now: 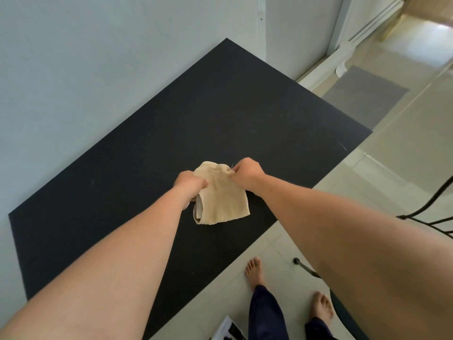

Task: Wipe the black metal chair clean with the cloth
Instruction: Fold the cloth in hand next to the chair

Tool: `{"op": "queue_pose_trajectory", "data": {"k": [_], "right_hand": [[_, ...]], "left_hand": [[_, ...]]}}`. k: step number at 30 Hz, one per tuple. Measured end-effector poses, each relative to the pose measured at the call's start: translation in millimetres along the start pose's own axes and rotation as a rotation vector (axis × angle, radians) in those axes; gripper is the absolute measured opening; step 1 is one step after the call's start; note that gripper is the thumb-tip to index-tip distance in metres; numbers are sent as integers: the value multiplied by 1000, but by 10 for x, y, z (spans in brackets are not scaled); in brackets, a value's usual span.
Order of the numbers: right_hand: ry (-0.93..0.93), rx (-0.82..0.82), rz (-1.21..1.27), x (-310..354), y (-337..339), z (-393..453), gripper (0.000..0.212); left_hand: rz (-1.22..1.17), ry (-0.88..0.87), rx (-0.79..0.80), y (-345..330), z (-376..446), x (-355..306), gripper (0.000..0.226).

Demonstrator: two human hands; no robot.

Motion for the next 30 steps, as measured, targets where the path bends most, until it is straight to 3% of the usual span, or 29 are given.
{"op": "queue_pose_trajectory", "data": {"k": [7, 13, 18, 24, 30], "right_hand": [[-3, 7, 387, -54, 550, -494, 14], [91, -43, 598, 35, 1365, -1181, 14], [258, -70, 788, 110, 2178, -1906, 32], [377, -185, 743, -28, 3088, -2888, 46], [442, -350, 753, -311, 3717, -3689, 40]], "left_hand": [[-85, -163, 154, 18, -455, -675, 26], [12, -390, 197, -92, -1253, -1588, 27], [9, -585, 203, -174, -2104, -2398, 29], [-2, -814, 251, -541, -3201, -3197, 30], [74, -1011, 268, -981, -3991, -3657, 31]]}}
Point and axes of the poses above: each hand's wrist, its own z-axis towards the middle knuckle, its own y-axis out of the back of the hand, x = y × z, the point moved 9 cm from there along z, towards the middle knuckle, and after that the axes turned 7 degrees about x, right-handed, at the moved point
